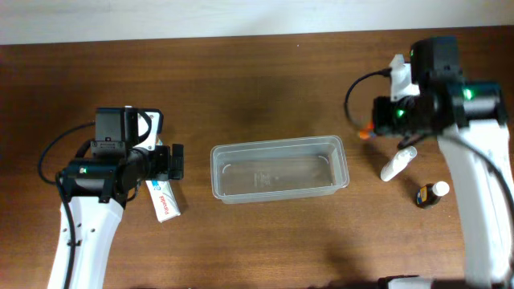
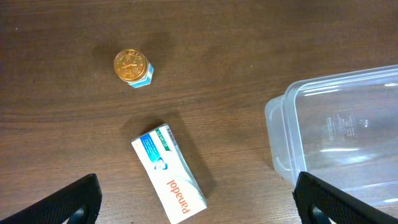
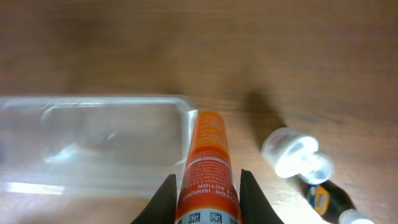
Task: Pack container
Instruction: 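Grasp the orange effervescent tablet tube with the right gripper, then move the tube over the container and release it inside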
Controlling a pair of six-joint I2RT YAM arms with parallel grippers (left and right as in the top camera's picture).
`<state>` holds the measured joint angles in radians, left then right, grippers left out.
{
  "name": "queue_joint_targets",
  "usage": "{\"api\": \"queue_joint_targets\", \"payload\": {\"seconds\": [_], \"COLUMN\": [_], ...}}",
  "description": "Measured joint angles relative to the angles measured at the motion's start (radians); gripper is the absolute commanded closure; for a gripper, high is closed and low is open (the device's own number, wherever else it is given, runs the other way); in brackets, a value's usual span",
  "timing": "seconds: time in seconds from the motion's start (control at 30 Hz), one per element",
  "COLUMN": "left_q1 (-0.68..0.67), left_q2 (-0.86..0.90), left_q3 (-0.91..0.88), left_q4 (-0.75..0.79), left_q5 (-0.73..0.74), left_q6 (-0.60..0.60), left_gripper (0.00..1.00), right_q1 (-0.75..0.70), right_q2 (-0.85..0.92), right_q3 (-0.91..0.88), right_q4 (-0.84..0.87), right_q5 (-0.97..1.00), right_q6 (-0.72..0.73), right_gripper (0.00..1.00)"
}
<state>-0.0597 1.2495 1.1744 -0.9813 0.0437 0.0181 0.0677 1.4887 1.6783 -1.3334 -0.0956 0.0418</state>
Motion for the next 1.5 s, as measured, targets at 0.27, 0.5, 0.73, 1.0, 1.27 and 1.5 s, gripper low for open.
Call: {"api": "queue_joint_targets", "payload": {"seconds": [0.27,0.5,0.73,1.0,1.27,1.5], "left_q1": [0.000,0.000,0.000,0.000,0.000,0.000], "left_q2": [0.000,0.000,0.000,0.000,0.000,0.000], "left_q3": [0.000,0.000,0.000,0.000,0.000,0.000], "left_q4": [0.000,-0.002,-0.002,-0.002,-0.002,-0.002], "left_q5": [0.002,0.002,0.002,0.002,0.002,0.002], "left_q6": [0.000,0.000,0.000,0.000,0.000,0.000], "left_gripper": [0.01,0.01,0.01,0.01,0.01,0.01], "right_q1": [0.211,0.229,0.213,0.212,0.212,0.212], "right_q2": [0.012,0.058,0.084,0.116,0.119,0.103], "right_q3": [-0.054,-0.310,-0.437,-0.437,-0.437,-0.370], "right_q4": [0.034,0.264,0.378,0.382,0.381,0.284], "right_q5": [0.048,0.081,0.092,0.097,0.097,0.103], "right_q6": [0.064,0.128,0.142,0.146,0.145,0.146], "right_gripper": [0.87,0.87,0.62,0.57,0.56,0.52]}}
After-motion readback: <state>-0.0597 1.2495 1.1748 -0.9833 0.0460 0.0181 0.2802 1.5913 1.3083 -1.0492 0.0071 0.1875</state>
